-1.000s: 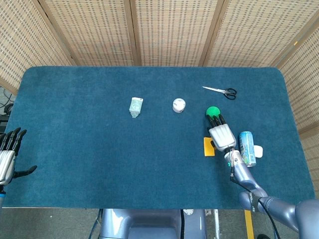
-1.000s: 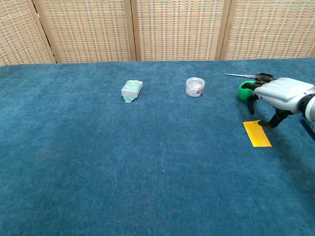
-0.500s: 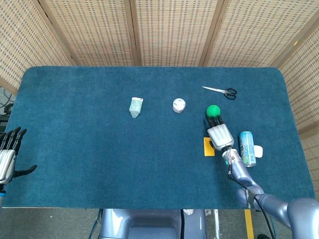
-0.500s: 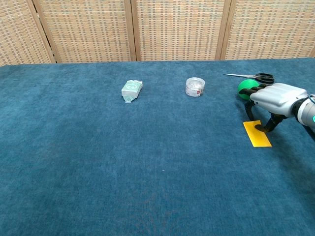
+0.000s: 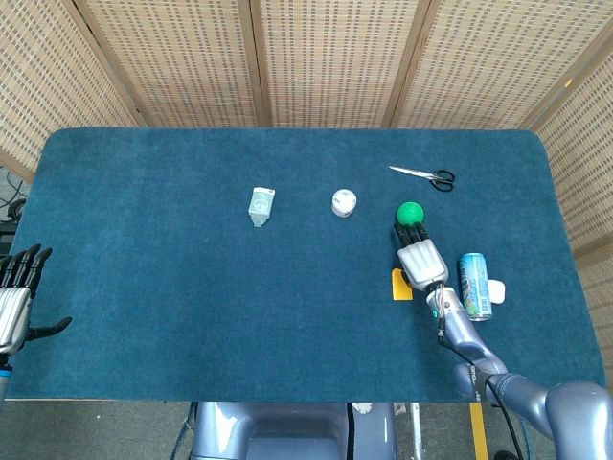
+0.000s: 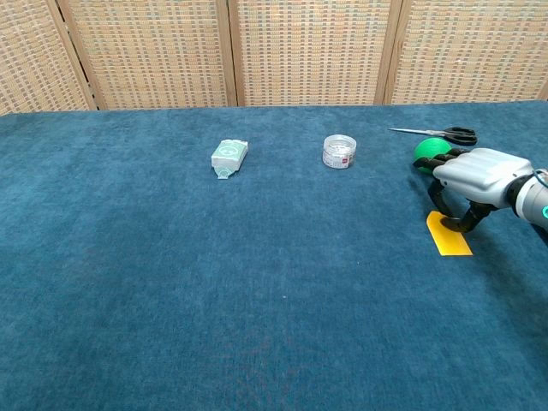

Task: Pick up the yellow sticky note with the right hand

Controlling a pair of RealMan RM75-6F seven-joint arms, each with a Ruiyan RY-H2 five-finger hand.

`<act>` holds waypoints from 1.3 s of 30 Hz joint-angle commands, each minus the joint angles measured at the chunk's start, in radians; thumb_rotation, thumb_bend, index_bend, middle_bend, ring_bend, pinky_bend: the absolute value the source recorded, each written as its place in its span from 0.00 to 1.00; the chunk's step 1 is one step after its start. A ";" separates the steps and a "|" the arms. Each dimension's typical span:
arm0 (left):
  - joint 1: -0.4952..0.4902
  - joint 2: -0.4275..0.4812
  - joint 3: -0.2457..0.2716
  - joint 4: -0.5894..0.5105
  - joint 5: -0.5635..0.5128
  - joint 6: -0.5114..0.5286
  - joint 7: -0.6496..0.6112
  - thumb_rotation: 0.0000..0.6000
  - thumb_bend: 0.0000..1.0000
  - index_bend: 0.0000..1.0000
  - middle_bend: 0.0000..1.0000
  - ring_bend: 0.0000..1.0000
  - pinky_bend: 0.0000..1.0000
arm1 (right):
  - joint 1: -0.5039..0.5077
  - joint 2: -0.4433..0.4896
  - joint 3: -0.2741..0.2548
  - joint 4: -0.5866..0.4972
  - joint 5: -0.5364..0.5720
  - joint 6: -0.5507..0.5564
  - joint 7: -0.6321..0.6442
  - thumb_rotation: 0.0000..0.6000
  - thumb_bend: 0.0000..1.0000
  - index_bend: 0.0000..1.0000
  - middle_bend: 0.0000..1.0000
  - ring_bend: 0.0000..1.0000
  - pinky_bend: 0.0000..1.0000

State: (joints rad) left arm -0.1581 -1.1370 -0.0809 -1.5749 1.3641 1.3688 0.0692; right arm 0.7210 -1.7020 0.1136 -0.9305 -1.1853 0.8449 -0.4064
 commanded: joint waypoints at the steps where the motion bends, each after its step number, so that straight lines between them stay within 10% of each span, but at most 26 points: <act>1: -0.001 -0.001 0.001 0.000 0.000 -0.002 0.002 1.00 0.00 0.00 0.00 0.00 0.00 | -0.010 0.022 -0.008 -0.023 -0.032 0.033 0.010 1.00 0.58 0.66 0.00 0.00 0.00; 12: 0.000 0.003 0.004 -0.005 0.003 -0.003 -0.003 1.00 0.00 0.00 0.00 0.00 0.00 | -0.139 0.365 -0.189 -0.480 -0.419 0.353 0.142 1.00 0.61 0.67 0.00 0.00 0.00; 21: 0.007 0.009 0.011 -0.012 0.019 0.012 -0.009 1.00 0.00 0.00 0.00 0.00 0.00 | -0.247 0.451 -0.267 -0.500 -0.686 0.648 0.161 1.00 0.61 0.68 0.02 0.00 0.00; 25: 0.010 0.012 0.010 -0.013 0.023 0.018 -0.019 1.00 0.00 0.00 0.00 0.00 0.00 | -0.287 0.427 -0.213 -0.440 -0.677 0.761 0.189 1.00 0.56 0.61 0.03 0.00 0.00; 29: 0.013 0.017 0.011 -0.011 0.029 0.024 -0.034 1.00 0.00 0.00 0.00 0.00 0.00 | -0.347 0.451 -0.186 -0.456 -0.575 0.794 0.270 1.00 0.13 0.10 0.00 0.00 0.00; 31: 0.012 0.021 0.011 -0.009 0.032 0.022 -0.044 1.00 0.00 0.00 0.00 0.00 0.00 | -0.374 0.497 -0.187 -0.524 -0.521 0.779 0.328 1.00 0.01 0.00 0.00 0.00 0.00; 39: 0.026 0.032 0.017 -0.011 0.058 0.050 -0.072 1.00 0.00 0.00 0.00 0.00 0.00 | -0.463 0.502 -0.152 -0.558 -0.413 0.810 0.391 1.00 0.00 0.00 0.00 0.00 0.00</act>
State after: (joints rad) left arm -0.1348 -1.1056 -0.0650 -1.5865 1.4195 1.4167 -0.0005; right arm 0.2738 -1.1988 -0.0478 -1.4796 -1.6135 1.6487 -0.0243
